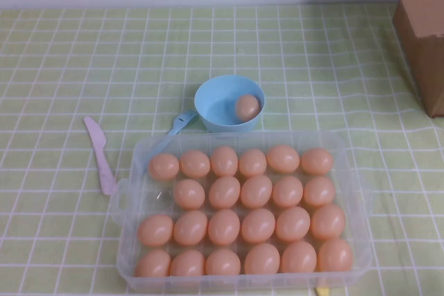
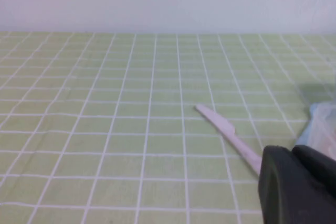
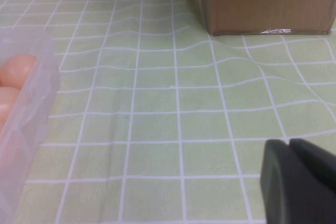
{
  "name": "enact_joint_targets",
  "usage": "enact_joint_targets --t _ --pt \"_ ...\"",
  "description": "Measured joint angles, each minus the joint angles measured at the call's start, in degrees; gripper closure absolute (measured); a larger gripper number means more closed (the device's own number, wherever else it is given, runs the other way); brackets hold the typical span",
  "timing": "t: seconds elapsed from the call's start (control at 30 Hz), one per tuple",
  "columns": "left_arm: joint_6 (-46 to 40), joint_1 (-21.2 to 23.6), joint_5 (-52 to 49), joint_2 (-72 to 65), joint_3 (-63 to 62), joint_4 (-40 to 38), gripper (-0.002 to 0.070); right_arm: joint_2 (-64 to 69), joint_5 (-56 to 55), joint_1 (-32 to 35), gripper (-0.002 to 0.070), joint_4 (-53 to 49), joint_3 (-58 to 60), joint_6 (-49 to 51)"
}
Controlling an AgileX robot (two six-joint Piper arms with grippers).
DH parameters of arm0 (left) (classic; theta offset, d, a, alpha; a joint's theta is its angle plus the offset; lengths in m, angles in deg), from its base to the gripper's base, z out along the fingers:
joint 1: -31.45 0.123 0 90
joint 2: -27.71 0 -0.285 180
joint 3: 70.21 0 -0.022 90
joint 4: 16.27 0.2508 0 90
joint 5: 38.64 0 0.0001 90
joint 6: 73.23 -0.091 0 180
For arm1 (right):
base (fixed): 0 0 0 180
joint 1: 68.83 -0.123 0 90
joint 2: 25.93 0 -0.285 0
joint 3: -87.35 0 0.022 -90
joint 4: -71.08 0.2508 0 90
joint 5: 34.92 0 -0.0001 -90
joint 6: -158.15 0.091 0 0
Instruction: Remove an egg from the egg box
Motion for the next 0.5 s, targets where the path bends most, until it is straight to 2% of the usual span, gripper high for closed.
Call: enact_joint_targets --t 0.27,0.5 --pt "15.83 0.00 4.71 0.00 0.00 -12.82 0.0678 0.00 0.10 0.00 0.0694 0.00 0.00 0.00" --pt "17.23 0.00 5.32 0.00 0.00 -14.69 0.0678 0.00 0.10 0.00 0.0694 0.00 0.00 0.00"
